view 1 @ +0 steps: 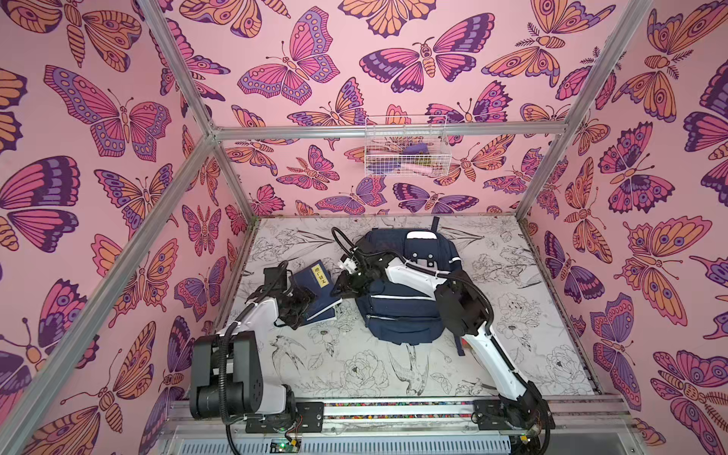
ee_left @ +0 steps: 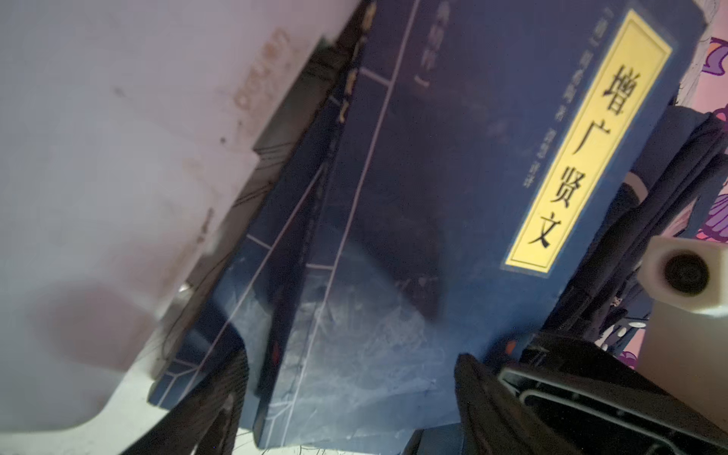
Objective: Pack books, pencil case, and school supplies into a backpack
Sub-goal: Pick up the book.
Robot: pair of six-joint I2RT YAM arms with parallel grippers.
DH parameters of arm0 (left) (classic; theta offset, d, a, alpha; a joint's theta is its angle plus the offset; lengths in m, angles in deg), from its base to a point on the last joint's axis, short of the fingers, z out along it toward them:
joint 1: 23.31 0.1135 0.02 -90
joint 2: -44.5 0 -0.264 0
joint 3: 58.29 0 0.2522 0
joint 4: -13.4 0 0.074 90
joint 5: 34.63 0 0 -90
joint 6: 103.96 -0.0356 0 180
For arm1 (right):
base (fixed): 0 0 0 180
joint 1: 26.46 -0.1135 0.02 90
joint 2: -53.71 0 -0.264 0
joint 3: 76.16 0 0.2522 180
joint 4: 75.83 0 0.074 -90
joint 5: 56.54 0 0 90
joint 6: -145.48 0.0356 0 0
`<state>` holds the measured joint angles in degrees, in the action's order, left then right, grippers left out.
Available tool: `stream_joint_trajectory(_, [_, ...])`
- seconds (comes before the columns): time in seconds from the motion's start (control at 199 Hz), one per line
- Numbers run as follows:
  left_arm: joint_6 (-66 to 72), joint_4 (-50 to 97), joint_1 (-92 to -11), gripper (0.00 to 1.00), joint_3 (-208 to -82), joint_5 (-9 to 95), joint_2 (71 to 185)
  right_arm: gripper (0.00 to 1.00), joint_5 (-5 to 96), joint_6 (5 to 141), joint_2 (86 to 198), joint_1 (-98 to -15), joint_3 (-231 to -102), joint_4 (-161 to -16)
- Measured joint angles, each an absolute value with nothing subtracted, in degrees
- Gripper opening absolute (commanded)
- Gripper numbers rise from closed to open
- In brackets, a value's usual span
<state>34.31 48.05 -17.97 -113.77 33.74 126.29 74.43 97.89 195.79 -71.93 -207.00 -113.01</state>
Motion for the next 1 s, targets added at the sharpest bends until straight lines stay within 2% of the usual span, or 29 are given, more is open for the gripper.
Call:
stream_joint_trajectory(0.15, [34.7, 47.2, -18.0, 0.84, -113.5, 32.9, 126.4, 0.35, 74.7, 98.7, 195.8, -71.9, -207.0, -112.1])
stream_joint_trajectory(0.256, [34.8, 46.9, -18.0, 0.84, -113.4, 32.8, 126.4, 0.29, 74.6, 98.7, 195.8, -71.9, -207.0, -112.1])
stream_joint_trajectory(0.351, [34.8, 46.7, -18.0, 0.85, -113.3, 32.7, 126.4, 0.17, 74.6, 98.6, 195.8, -71.9, -206.9, -112.1])
stream_joint_trajectory(0.677, [35.0, 46.4, -18.0, 0.92, -111.9, 32.6, 123.4, 0.12, 74.8, 99.2, 190.7, -71.7, -199.4, -109.0])
stream_joint_trajectory(0.998, [40.2, 43.0, -16.5, 0.94, -108.3, 27.1, 118.1, 0.12, 79.8, 112.7, 185.3, -70.1, -185.8, -87.7])
